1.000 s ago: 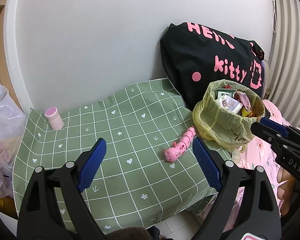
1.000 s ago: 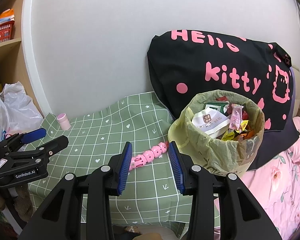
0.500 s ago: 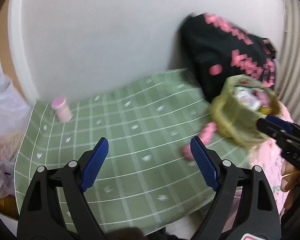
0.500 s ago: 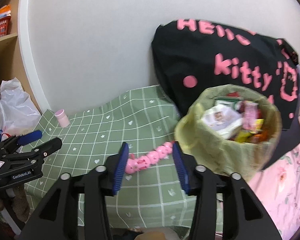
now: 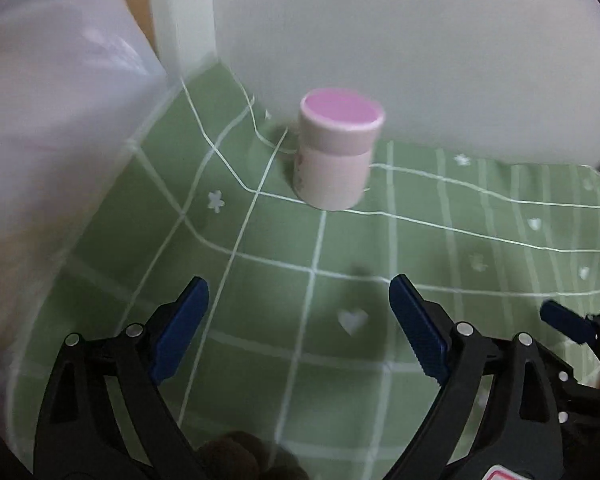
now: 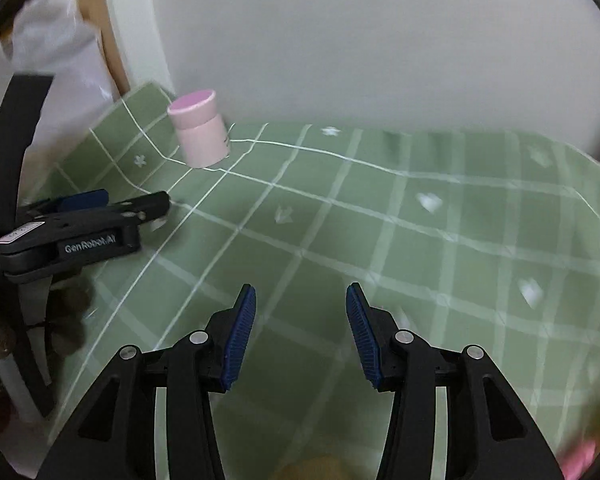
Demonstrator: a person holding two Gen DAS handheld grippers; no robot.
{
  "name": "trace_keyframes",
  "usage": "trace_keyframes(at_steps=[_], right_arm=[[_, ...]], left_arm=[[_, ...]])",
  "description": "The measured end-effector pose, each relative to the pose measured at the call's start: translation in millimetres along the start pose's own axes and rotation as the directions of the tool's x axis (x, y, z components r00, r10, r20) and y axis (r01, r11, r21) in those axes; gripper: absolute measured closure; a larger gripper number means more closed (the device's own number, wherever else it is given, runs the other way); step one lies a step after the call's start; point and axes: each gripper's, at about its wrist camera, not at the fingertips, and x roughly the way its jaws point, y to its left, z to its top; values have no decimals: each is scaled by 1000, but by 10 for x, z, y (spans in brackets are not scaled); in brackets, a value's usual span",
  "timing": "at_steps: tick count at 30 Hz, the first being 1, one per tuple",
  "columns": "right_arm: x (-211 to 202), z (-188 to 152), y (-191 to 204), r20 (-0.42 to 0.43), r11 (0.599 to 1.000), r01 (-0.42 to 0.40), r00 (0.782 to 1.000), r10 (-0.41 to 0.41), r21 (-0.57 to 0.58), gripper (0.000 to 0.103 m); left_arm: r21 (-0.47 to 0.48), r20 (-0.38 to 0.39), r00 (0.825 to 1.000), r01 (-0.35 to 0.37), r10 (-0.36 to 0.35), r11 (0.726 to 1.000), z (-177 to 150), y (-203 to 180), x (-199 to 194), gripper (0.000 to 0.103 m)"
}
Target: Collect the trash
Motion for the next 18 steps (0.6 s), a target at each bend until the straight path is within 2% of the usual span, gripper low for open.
trace_keyframes(at_steps=[2, 5, 18], right_arm=[[52, 55, 35, 8, 1000, -13, 1000, 13, -23, 58], [60, 56, 68, 5, 999, -2, 1000, 2, -42, 56], [76, 97, 38, 2, 999, -6, 1000, 6, -42, 55]], left_arm=[[8, -6, 1000, 23, -23, 1000, 56, -13, 71, 9], [59, -28, 999, -43, 45, 997, 71, -133, 136, 8], [55, -30, 999, -33, 34, 998, 73, -140, 138, 8]])
